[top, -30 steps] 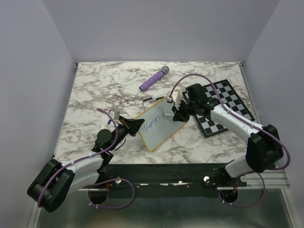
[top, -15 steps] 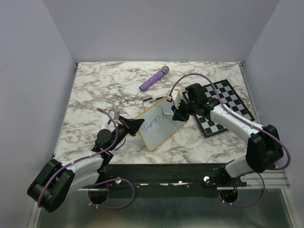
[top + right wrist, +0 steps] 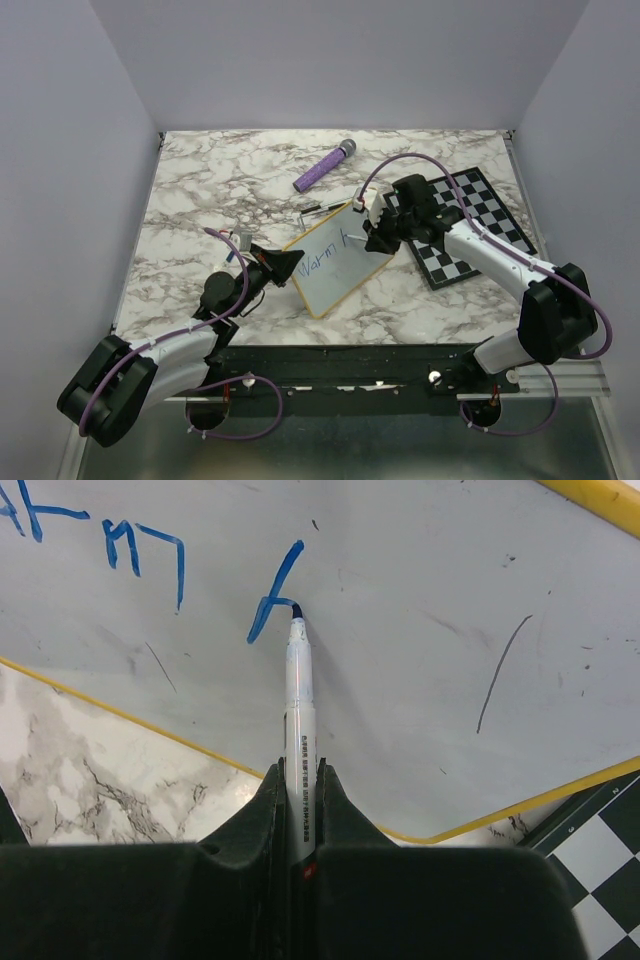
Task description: Write a sentence on the whiteboard
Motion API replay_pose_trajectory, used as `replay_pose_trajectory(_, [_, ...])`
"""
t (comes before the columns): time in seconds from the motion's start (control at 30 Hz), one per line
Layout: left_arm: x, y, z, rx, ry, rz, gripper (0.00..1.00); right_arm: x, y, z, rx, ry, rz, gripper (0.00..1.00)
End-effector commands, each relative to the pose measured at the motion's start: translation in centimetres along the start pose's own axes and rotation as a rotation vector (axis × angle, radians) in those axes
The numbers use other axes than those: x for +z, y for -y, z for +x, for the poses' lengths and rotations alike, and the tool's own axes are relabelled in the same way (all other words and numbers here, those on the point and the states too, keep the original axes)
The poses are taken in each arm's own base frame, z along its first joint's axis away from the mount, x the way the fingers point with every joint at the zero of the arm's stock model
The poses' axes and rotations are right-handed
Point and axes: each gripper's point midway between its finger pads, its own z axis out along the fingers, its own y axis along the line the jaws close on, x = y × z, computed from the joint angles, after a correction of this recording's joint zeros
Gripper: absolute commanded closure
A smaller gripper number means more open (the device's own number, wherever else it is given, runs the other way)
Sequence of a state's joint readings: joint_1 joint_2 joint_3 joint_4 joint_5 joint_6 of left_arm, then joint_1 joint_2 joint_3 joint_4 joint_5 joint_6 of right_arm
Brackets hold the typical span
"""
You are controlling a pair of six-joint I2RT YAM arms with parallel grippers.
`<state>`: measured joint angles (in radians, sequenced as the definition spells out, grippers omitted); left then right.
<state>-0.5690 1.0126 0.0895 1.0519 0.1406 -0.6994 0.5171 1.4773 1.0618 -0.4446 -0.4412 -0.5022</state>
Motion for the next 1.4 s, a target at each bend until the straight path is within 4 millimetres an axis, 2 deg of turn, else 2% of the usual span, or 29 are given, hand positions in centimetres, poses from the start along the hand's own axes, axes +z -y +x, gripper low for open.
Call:
replay_pose_trajectory(0.0, [-0.1, 0.4, 0.7, 0.051, -0.038, 0.03, 1.0, 0.0, 0.3, 0.4, -0.018, -0.027, -0.003, 0.99])
replay_pose_trajectory(0.57, [-0.3, 0.2, 0.9, 0.047, -0.038, 0.026, 1.0, 0.2, -1.0, 2.2, -0.011, -0.09, -0.075, 1.0])
replay_pose_trajectory(0.73, [-0.4, 0.2, 0.8, 0.047, -0.034, 0.026, 1.0, -0.2, -1.0, 1.2, -0.013, -0.064, -0.077, 1.0])
replay_pose_trajectory(0.9, [-0.4, 0.1, 0.8, 0.046, -0.034, 0.021, 1.0, -1.9, -2.0, -1.5, -0.014, 0.043, -0.107, 1.0])
replay_pose_trajectory(1.0, [-0.5, 0.1, 0.9, 0.046, -0.035, 0.021, 1.0, -2.7, -2.1, -2.2, -0.018, 0.081, -0.107, 0.99])
replay_pose_trajectory(1.37, [-0.6, 0.2, 0.9, 0.043, -0.033, 0.024, 1.0, -3.0, -0.2, -1.1, 0.005, 0.091, -0.051, 0.99])
